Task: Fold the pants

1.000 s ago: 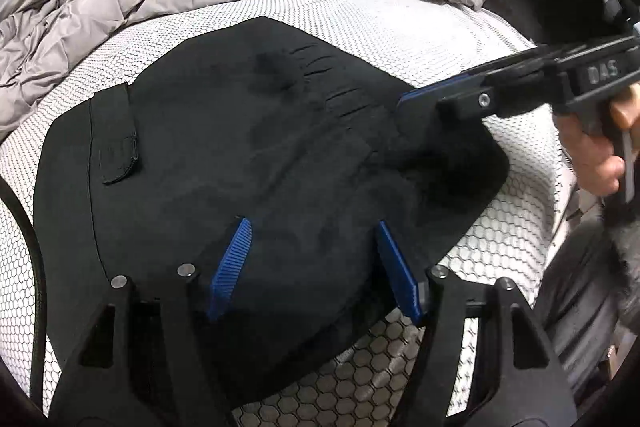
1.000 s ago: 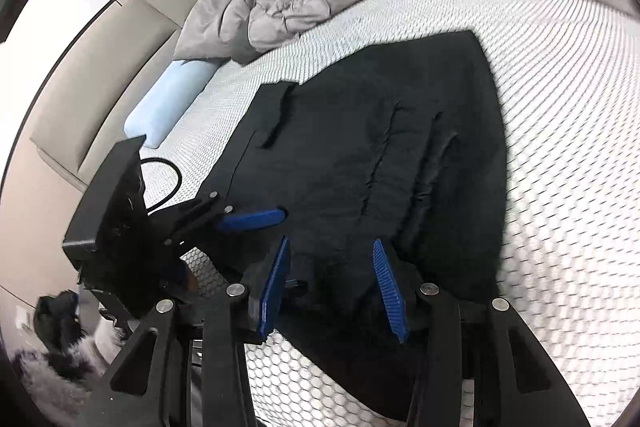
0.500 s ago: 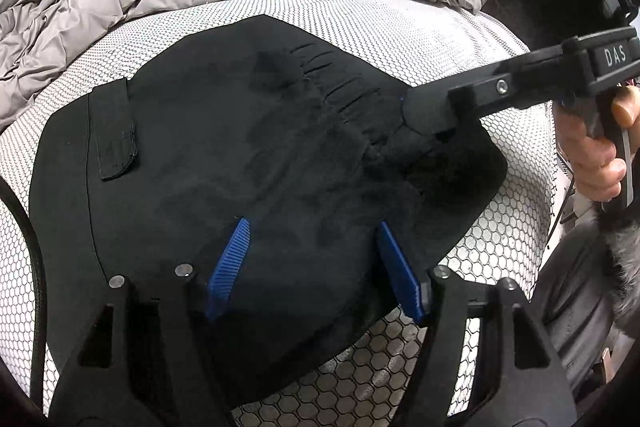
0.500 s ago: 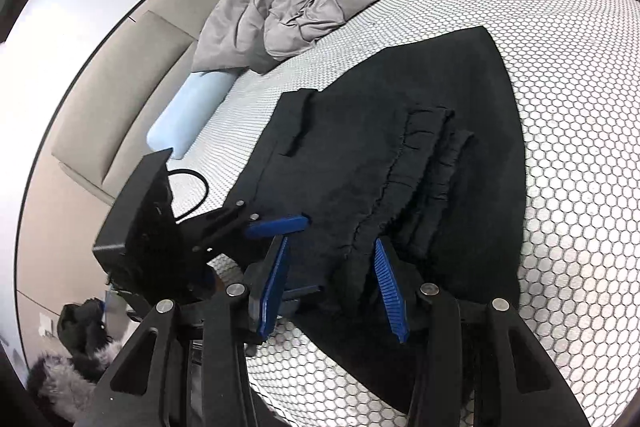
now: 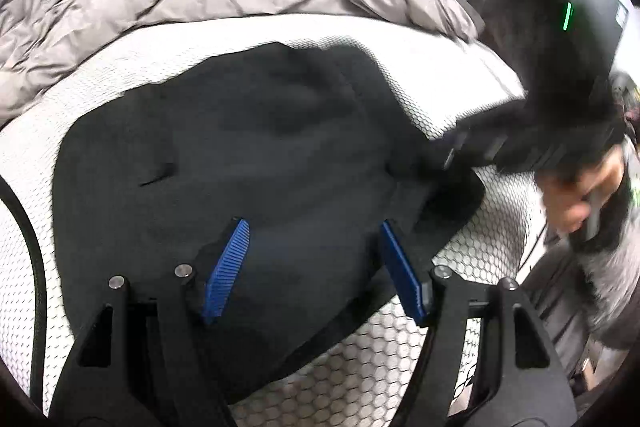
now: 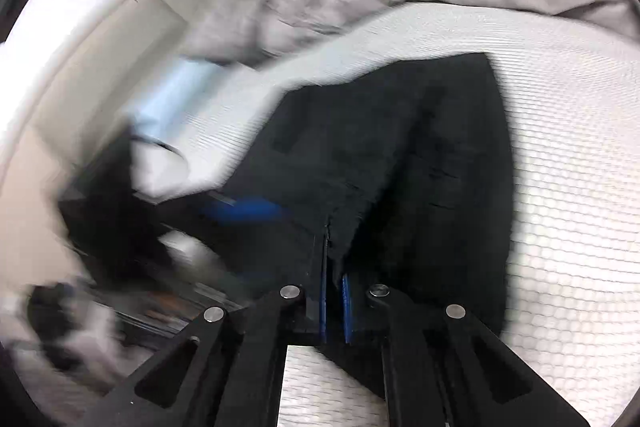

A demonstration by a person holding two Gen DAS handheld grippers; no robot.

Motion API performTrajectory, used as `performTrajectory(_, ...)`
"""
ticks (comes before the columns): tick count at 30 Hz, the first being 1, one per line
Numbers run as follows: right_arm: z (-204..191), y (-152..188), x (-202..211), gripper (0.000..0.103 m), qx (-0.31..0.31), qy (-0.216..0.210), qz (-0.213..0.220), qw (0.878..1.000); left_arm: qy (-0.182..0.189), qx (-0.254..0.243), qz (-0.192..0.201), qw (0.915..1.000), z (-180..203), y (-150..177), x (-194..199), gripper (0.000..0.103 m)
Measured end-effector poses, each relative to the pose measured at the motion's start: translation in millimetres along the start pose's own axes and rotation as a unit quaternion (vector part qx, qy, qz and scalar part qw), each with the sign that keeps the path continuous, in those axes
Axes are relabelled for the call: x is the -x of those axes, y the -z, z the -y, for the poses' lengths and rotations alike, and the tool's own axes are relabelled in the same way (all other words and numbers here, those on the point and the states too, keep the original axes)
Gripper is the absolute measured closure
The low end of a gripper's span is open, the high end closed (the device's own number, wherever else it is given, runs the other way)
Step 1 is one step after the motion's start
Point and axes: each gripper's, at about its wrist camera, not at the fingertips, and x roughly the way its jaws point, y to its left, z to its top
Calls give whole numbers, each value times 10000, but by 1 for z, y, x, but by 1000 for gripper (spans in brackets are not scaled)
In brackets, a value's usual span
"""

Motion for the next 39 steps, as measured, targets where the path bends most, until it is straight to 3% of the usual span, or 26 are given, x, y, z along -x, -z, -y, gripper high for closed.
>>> performTrajectory(1, 4, 4, -14, 95, 76, 361, -281, 9989, -39, 126, -8, 9999, -8, -1, 2, 38)
performTrajectory(3, 16, 7, -17, 94, -215, 111, -298, 9993, -187, 459, 63, 9988, -27, -4, 9, 38)
performTrajectory(5, 25, 5, -4, 87, -470, -257, -170, 9984, -253, 777, 256, 9963, -46, -6, 19, 38)
performTrajectory(6, 29, 5, 4, 82, -550, -339, -58, 9979, -311, 988, 386, 9939, -59, -7, 26, 38)
performTrajectory(7, 35, 4, 10, 68, -671, -325, 90, 9972, -363, 1116, 464, 9920, -67, -7, 29, 38)
performTrajectory(8, 40, 4, 11, 62, -806, -379, 155, 9959, -441, 1333, 568, 9885, -80, -6, 33, 38)
performTrajectory(10, 50, 5, 3, 62, -1067, -692, 63, 9919, -572, 1740, 654, 9809, -103, -4, 38, 38)
performTrajectory(13, 59, 6, -18, 62, -1228, -757, -173, 9894, -748, 2271, 665, 9687, -131, 3, 40, 38)
performTrajectory(15, 57, 5, -19, 74, -1090, -606, -180, 9920, -786, 2506, 609, 9630, -146, 7, 37, 38)
performTrajectory(16, 50, 3, -7, 92, -970, -616, -60, 9934, -777, 2571, 588, 9614, -150, 8, 37, 38)
performTrajectory(20, 26, 7, 28, 93, -700, -841, 159, 9939, -802, 2467, 585, 9640, -155, 8, 39, 38)
performTrajectory(22, 29, 16, 19, 91, -662, -698, -149, 9952, -840, 2380, 469, 9665, -155, 9, 36, 38)
performTrajectory(24, 40, 25, 0, 85, -712, -422, -484, 9954, -883, 2314, 302, 9684, -153, 8, 29, 38)
performTrajectory(27, 50, 23, 14, 77, -938, -658, -268, 9931, -916, 2206, 17, 9711, -149, 10, 20, 38)
performTrajectory(28, 49, 21, 29, 68, -862, -479, 23, 9951, -910, 2175, -59, 9718, -147, 11, 18, 38)
performTrajectory(30, 54, 17, 53, 42, -786, -123, 670, 9946, -847, 2085, -249, 9740, -145, 15, 12, 36)
performTrajectory(31, 57, 14, 54, 26, -834, 90, 766, 9935, -823, 2082, -260, 9743, -144, 15, 12, 35)
performTrajectory(32, 60, 11, 51, 25, -897, 150, 765, 9929, -760, 2119, -264, 9740, -146, 16, 12, 35)
performTrajectory(35, 78, 12, 20, 25, -1443, -365, 294, 9884, -519, 2222, -262, 9733, -150, 19, 10, 36)
performTrajectory(36, 82, 11, 13, 26, -1512, -449, 208, 9873, -461, 2249, -247, 9730, -152, 19, 9, 43)
performTrajectory(37, 81, 10, 2, 32, -1499, -459, 101, 9876, -465, 2260, -215, 9728, -152, 18, 7, 49)
performTrajectory(38, 77, 8, -3, 47, -1374, -360, 122, 9898, -568, 2229, -144, 9731, -151, 15, 6, 52)
performTrajectory(39, 71, 7, -6, 55, -1271, -284, 171, 9913, -708, 2092, -30, 9753, -147, 9, 7, 59)
